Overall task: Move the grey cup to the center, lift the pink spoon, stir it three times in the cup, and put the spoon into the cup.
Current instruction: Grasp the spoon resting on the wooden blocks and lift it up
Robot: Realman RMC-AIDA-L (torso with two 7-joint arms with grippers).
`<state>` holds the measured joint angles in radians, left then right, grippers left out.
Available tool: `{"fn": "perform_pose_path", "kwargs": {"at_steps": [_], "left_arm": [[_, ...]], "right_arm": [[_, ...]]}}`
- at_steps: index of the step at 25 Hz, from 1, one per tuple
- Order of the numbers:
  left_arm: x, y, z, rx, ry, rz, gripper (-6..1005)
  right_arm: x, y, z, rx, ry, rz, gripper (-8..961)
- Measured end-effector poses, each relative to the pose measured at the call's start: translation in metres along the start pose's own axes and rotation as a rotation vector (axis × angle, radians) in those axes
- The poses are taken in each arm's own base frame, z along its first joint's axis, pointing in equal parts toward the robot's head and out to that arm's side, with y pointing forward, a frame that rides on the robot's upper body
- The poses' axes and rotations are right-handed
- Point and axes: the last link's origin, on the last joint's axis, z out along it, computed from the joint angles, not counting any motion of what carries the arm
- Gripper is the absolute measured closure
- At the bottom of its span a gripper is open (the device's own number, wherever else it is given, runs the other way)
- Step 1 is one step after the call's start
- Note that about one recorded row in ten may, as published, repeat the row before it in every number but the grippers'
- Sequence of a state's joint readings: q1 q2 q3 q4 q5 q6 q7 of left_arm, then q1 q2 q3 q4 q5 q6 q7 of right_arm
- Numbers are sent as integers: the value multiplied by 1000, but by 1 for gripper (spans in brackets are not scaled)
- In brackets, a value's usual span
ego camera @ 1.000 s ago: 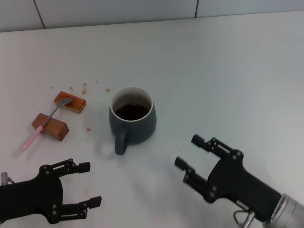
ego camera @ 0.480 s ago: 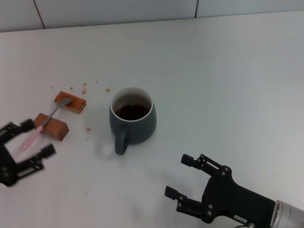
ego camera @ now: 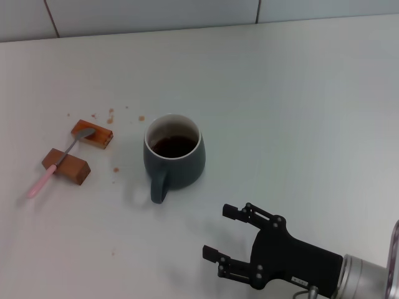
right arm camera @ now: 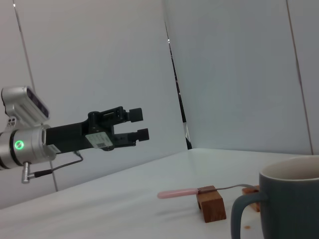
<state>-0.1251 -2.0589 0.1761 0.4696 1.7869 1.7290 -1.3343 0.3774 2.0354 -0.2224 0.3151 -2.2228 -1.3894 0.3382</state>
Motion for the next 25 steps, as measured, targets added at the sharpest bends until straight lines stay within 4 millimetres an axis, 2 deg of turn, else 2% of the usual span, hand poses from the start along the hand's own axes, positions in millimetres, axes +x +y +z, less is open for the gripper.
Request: {"fn": "perform_pose_path", "kwargs": {"at_steps": [1,2,5,8,25], "left_arm": [[0,0,0,0,0,0,147],[-2,-1,-5,17,9,-90,147],[-8,0,-9,28,15,-175,147],[-21,0,-14,66,26,-263,147],[-56,10,-14,114,49,-455,146]], "right_arm": [[0,0,0,0,0,0,127],[0,0,1,0,2,2,127],[0,-2,2,-2,7,5,127],[-1,-3,4,-5,8,4,127],[-1,-4,12,-14,20,4,127]]}}
